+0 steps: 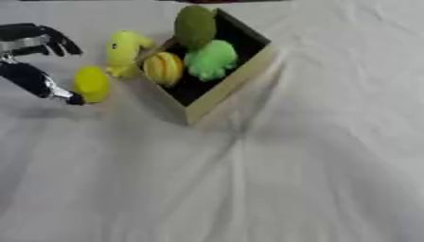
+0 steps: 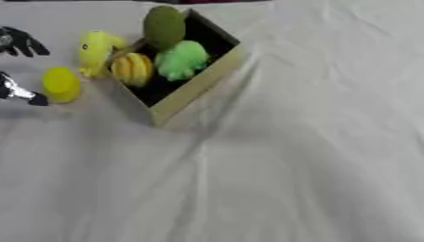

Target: Pick up objects on the table and place them in the box.

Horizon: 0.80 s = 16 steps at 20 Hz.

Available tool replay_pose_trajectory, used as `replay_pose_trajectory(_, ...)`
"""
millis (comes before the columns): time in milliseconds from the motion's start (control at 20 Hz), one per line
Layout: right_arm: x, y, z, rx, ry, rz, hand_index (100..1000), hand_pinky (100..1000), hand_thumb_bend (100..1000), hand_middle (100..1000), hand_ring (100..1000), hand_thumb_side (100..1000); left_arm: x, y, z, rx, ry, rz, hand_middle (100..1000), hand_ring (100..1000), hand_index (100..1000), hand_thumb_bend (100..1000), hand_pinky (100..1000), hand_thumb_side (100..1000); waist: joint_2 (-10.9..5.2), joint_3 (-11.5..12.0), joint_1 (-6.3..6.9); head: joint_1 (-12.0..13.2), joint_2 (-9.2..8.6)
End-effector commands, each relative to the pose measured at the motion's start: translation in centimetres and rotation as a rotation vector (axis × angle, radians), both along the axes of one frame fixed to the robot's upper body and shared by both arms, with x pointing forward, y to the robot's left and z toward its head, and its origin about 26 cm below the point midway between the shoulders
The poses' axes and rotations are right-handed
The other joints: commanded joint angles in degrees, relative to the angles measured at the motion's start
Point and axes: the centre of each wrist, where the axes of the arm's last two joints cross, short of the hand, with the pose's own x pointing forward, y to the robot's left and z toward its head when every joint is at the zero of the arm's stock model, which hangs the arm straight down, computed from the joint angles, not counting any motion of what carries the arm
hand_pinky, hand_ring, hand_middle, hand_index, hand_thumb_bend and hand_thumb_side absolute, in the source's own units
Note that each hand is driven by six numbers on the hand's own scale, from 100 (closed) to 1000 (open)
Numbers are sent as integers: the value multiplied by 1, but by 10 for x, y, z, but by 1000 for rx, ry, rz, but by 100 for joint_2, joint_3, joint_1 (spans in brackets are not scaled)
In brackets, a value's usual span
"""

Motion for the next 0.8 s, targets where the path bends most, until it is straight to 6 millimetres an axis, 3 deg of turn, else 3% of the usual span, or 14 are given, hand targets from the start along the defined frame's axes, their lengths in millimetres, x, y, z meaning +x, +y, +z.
replay_pose_trajectory(50,-4,1,9,-32,-25,0,783,914,100,674,917,494,3,6,5,3,-28,24,811,822,881,705,821,453,-109,-16,-17,22,-70)
replay_pose_trajectory(800,-3,2,7,-35,-15,3,782,917,100,671,919,501,14,2,-18,-7,-89,52,843,837,912,661,834,480,-86,-17,-32,36,-97)
